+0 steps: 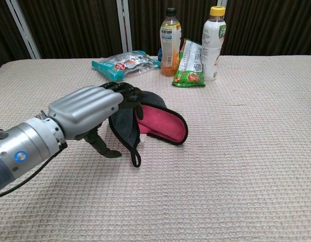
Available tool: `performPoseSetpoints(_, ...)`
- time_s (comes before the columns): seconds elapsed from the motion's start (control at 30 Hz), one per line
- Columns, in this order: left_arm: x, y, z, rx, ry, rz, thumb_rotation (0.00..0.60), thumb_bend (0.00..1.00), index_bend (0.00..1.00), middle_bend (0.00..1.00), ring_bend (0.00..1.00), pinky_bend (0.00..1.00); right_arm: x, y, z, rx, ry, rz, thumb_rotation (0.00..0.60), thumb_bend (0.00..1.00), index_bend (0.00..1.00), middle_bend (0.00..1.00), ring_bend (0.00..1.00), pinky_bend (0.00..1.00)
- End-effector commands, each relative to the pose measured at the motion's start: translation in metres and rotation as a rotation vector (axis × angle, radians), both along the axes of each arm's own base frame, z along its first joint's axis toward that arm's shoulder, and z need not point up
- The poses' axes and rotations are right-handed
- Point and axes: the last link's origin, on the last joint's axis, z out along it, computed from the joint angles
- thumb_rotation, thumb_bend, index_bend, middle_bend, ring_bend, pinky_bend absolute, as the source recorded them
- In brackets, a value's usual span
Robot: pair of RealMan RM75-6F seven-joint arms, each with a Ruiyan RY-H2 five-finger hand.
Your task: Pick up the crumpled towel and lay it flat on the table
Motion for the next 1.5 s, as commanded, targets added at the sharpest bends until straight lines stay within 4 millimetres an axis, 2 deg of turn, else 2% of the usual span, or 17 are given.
performPoseSetpoints(0.03,0.007,0.006,-0.007,0.004,0.018,-0.008,0.6,0.17,0.36,0.09,0.0,0.0,0.0,0.0,0.0,-0.002,-0.002,-0.001,0.6,0.48,0.0,0.0,0.0,0.0)
performPoseSetpoints(0.2,0.012,0.012,-0.011,0.013,0.036,-0.016,0.6,0.19,0.42,0.09,0.0,0.0,-0.001,-0.001,0.001,-0.005,-0.006,-0.004,0.6,0.48,0.0,0.0,0.0,0.0)
performPoseSetpoints(0.4,0.014,0.014,-0.012,0.014,0.039,-0.016,0.6,0.19,0.42,0.09,0.0,0.0,-0.001,-0.002,0.002,-0.007,-0.009,-0.006,0.6,0.48,0.0,0.0,0.0,0.0)
performPoseSetpoints(0.93,0.004,0.011,0.015,0.035,0.082,-0.046,0.6,0.19,0.4,0.09,0.0,0.0,-0.001,-0.002,0.001,-0.003,-0.005,-0.009,0.6,0.48,0.0,0.0,0.0,0.0)
performPoseSetpoints(1.27,0.002,0.009,0.006,0.005,0.112,-0.057,0.6,0.2,0.41,0.09,0.0,0.0,-0.002,-0.002,0.0,-0.006,-0.003,-0.015,0.6,0.48,0.0,0.0,0.0,0.0)
performPoseSetpoints(1.5,-0.002,0.011,0.009,0.022,0.141,-0.071,0.6,0.2,0.4,0.09,0.0,0.0,-0.003,-0.003,0.001,-0.01,-0.006,-0.017,0.6,0.48,0.0,0.0,0.0,0.0)
